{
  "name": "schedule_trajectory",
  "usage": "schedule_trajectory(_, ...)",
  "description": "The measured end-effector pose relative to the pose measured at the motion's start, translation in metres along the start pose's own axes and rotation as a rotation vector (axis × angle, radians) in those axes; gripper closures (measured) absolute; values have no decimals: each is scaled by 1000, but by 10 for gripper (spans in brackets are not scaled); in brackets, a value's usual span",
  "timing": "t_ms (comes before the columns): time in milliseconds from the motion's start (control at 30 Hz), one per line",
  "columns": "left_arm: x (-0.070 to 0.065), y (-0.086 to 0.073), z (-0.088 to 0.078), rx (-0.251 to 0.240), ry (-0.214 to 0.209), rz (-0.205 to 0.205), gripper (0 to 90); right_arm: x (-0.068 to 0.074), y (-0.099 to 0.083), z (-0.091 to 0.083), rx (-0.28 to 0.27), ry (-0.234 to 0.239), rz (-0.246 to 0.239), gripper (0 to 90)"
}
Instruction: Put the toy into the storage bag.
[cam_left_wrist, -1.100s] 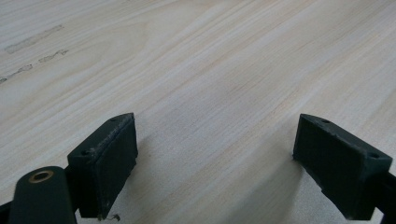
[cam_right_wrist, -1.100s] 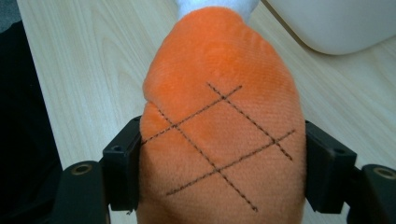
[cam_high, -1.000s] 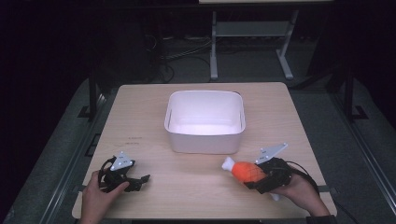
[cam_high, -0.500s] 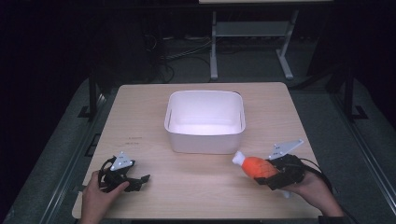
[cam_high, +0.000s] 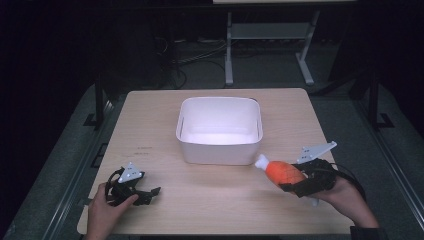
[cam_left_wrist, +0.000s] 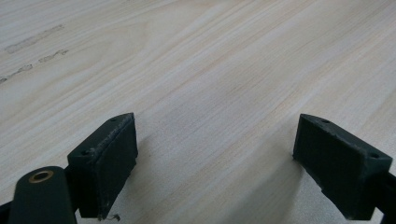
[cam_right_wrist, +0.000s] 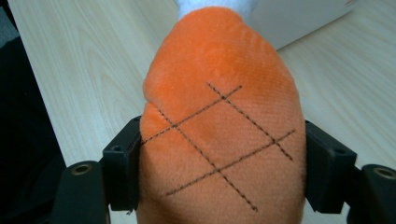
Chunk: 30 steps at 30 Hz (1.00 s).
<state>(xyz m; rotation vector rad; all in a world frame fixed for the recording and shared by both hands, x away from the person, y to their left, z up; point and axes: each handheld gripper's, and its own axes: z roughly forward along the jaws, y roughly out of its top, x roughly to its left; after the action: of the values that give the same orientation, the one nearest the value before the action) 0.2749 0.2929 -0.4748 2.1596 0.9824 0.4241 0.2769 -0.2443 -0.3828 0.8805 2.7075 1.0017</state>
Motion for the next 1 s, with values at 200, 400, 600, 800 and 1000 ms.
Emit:
schedule_trajectory(200, 0, 0, 0, 1, 0, 0, 130, -3, 6, -11, -11, -7, -3, 275)
schedule_trajectory(400, 0, 0, 0, 3, 0, 0, 130, -8, 12, -22, -27, -13, -6, 275)
schedule_trajectory(600, 0, 0, 0, 4, -1, -1, 130, -12, 20, -30, -38, -28, -13, 274)
schedule_trajectory(800, 0, 0, 0, 3, -1, -2, 130, -17, 28, -37, -53, -33, -16, 270)
schedule_trajectory(1000, 0, 0, 0, 3, -1, -2, 130, -19, 40, -43, -57, -37, -29, 268)
